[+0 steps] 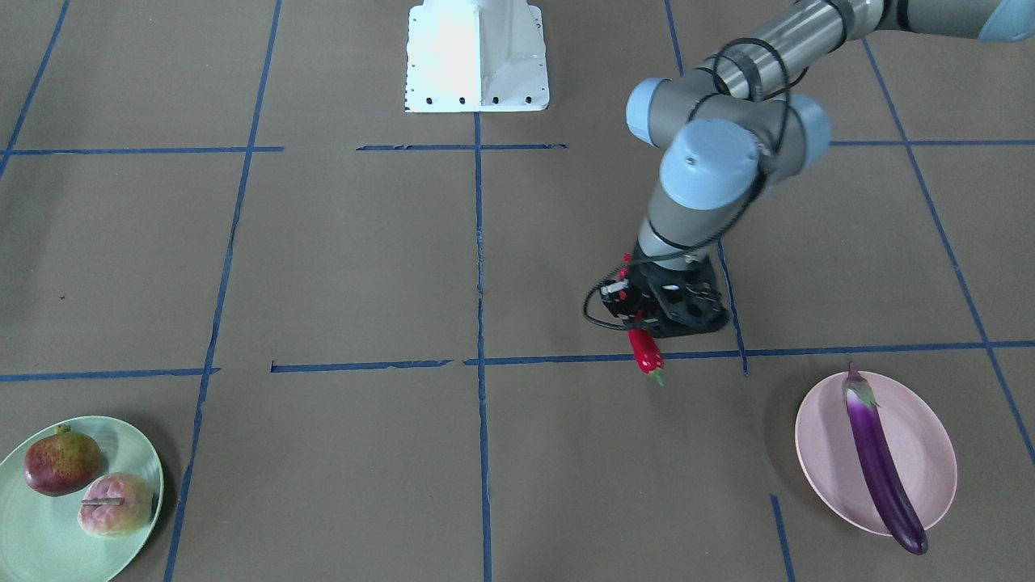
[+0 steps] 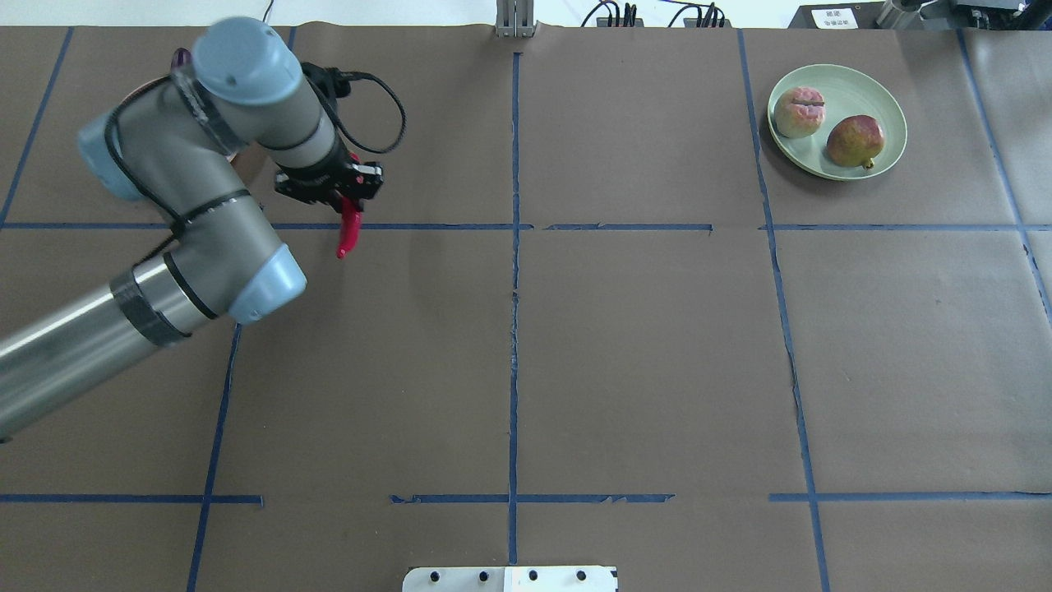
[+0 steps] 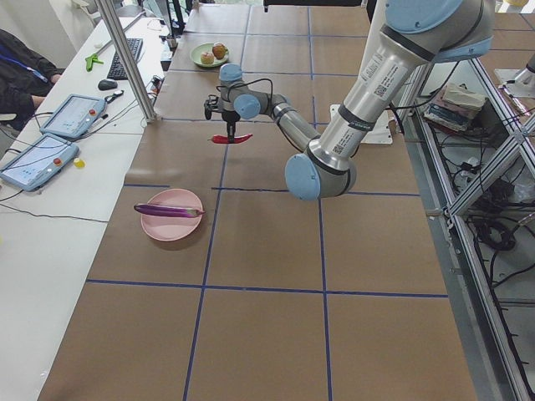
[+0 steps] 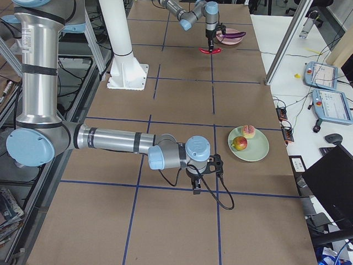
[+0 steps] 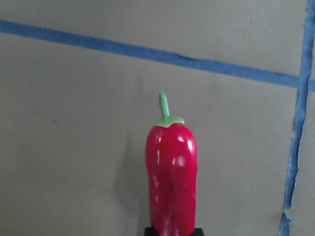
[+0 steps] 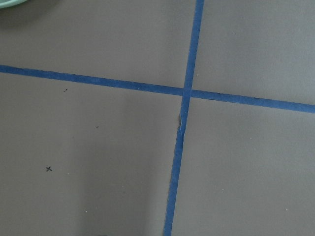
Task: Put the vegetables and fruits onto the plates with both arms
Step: 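Grasp the chili pepper with the left gripper and carry it to the pink plate, then release the chili pepper beside the eggplant and withdraw the left gripper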
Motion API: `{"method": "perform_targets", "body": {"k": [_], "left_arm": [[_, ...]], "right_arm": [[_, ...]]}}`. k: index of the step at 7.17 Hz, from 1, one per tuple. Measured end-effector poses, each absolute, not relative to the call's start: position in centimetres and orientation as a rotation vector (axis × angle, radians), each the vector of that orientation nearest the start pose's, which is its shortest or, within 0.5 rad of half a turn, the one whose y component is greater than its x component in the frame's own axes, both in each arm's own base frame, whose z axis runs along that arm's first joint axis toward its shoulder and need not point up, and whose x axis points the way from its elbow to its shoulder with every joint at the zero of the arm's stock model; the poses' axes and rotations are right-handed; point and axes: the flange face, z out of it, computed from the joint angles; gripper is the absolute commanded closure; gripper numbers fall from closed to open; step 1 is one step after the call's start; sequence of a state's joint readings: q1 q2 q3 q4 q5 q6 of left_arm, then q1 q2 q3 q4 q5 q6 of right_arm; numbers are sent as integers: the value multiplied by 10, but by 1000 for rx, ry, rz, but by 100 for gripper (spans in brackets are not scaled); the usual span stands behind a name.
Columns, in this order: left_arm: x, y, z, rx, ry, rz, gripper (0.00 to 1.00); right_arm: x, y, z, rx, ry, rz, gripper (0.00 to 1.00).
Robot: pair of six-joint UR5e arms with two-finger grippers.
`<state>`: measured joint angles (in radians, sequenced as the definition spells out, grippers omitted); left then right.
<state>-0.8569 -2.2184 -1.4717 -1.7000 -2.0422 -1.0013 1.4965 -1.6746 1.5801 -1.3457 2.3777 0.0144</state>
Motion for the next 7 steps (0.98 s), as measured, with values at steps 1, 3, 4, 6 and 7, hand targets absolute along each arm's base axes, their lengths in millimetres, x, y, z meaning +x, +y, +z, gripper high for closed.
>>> {"method": "perform_targets", "body": {"k": [1, 3, 4, 6, 7], "left_arm": [[362, -645, 338, 100, 764, -75, 99], [292, -699, 407, 105, 688, -5, 98], [274, -715, 441, 104, 664, 16, 66], [268, -733, 494, 121, 658, 28, 0], [268, -737, 499, 130, 664, 30, 0]], "right_arm": [[30, -448, 682, 87, -809, -120, 0], [33, -442, 684, 90, -807, -126, 0], [33, -442, 684, 91, -807, -126, 0], [33, -442, 684, 92, -808, -127, 0], [33, -443, 683, 94, -808, -127, 0]]}}
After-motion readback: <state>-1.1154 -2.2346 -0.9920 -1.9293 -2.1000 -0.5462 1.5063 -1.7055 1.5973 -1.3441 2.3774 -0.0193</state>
